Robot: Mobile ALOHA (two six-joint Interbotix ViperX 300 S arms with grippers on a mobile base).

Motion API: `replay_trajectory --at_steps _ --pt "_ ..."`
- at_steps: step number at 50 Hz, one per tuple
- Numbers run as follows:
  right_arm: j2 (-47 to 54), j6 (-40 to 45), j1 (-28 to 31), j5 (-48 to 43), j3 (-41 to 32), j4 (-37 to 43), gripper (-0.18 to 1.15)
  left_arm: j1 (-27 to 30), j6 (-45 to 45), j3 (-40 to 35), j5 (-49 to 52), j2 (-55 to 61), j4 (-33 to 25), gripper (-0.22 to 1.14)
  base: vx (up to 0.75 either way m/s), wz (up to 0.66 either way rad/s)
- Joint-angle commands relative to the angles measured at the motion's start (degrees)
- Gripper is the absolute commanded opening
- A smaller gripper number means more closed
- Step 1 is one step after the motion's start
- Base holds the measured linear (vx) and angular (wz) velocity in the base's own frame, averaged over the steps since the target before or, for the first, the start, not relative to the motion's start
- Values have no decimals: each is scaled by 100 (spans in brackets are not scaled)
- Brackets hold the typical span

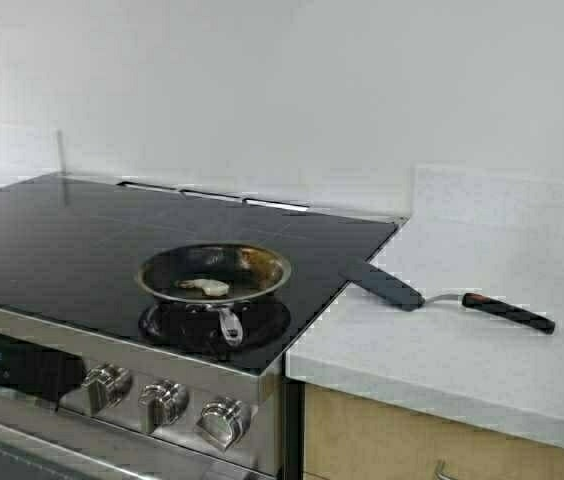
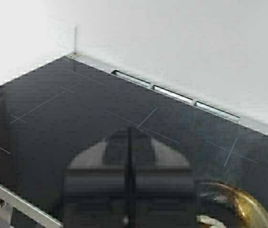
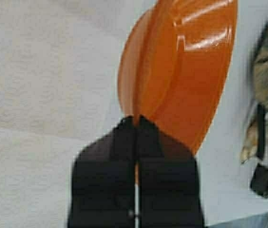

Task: Add oil to the pan and cook the shrimp and serve it

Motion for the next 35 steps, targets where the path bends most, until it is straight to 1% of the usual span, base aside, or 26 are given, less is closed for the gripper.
replay_trajectory --at_steps 1,11,17,35 --pt "475 53 -185 -141 -422 0 6 0 9 -79 -26 44 9 3 0 0" --pt "1283 -18 -193 -158 -1002 -35 6 0 26 -70 -26 44 9 3 0 0" --pt "1529 -167 -193 -272 -1204 -18 6 0 35 -79 -26 44 18 3 0 0" --pt "1784 -281 -185 -598 -1292 -9 6 0 35 -70 -26 53 9 3 0 0"
